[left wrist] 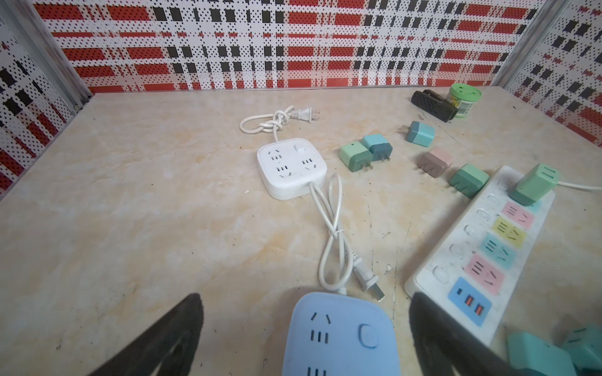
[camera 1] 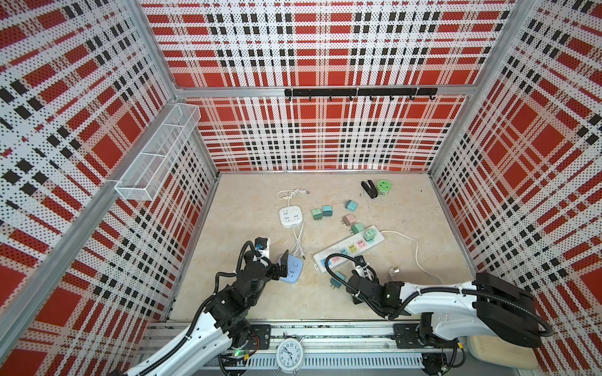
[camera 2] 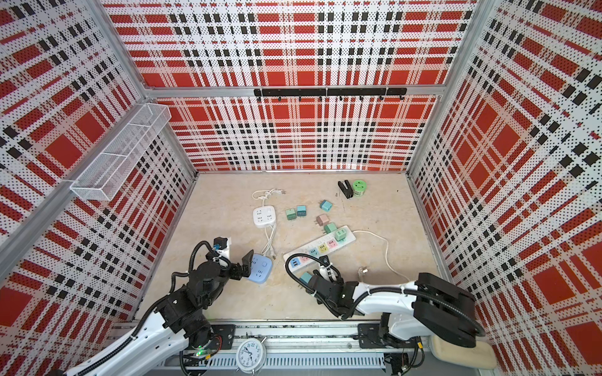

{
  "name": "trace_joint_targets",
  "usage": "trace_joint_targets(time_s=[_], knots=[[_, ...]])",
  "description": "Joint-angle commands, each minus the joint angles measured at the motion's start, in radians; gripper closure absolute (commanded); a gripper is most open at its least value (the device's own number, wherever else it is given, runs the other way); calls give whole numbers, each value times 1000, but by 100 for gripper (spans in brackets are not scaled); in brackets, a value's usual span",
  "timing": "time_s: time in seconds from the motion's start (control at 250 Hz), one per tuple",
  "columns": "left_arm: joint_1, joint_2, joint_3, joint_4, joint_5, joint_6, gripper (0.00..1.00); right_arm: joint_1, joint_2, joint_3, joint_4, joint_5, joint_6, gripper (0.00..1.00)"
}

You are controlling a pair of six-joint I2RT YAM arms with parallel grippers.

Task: Insert the plug
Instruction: 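Lift the teal adapter with right gripper while left gripper reaches toward it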

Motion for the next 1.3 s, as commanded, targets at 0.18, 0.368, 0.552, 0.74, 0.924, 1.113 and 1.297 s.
trace_joint_targets(time_s=[0.18,0.368,0.552,0.74,0.924,1.113,1.297], knots=[[-3,-34,9,13,99,9,1,5,-331,-46,12,166,-121,80],[-4,-36,4,21,128,19,0,5,-483,-43,190,248,-369,83],[-7,-40,-2,45,194,47,5,5,-493,-107,635,203,-734,86],[-39,-50,-4,48,196,62,7,5,-453,-186,848,-15,-908,89],[-114,-87,45,26,215,36,10,4,-363,-324,1148,-165,-961,90],[-202,-8,243,-74,231,-99,20,3,-302,-286,1174,-170,-1004,97],[-414,225,389,-54,173,-110,25,5,-363,-303,1166,-175,-1013,97]])
